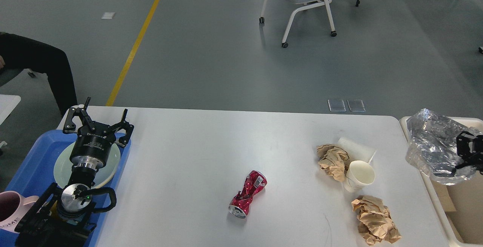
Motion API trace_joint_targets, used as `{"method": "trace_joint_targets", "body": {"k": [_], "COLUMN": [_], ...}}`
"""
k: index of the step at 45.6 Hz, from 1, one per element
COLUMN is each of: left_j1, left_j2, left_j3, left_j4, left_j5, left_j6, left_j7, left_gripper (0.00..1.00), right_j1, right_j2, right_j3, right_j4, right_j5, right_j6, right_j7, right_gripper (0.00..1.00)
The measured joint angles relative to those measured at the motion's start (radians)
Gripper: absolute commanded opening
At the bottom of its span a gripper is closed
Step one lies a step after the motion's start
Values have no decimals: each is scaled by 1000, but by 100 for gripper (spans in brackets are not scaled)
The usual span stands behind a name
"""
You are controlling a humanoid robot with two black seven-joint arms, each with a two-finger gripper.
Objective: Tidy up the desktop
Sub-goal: 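Grasp the clear plastic bag and lift it toward the bin, then lower the plastic bag into the white bin and release it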
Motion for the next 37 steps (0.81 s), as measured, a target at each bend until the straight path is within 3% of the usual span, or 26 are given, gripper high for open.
{"method": "trace_joint_targets", "body": {"k": [24, 37], "left_j1": [0, 0], "left_j2": [0, 0], "left_j3": [0, 0], "left_j4": [0, 0], "left_j5": [0, 0], "left_j6": [0, 0], "left_j7": [0, 0], "left_gripper": [96, 96], "right_j1": [-12, -269], "right_j2": [-90, -53], "right_j3": [-37, 111], "right_j4": [-64, -274], "right_j5": [1, 17], "right_j6": [-53, -171], "right_j7": [0, 5], "right_gripper": [0, 0]}}
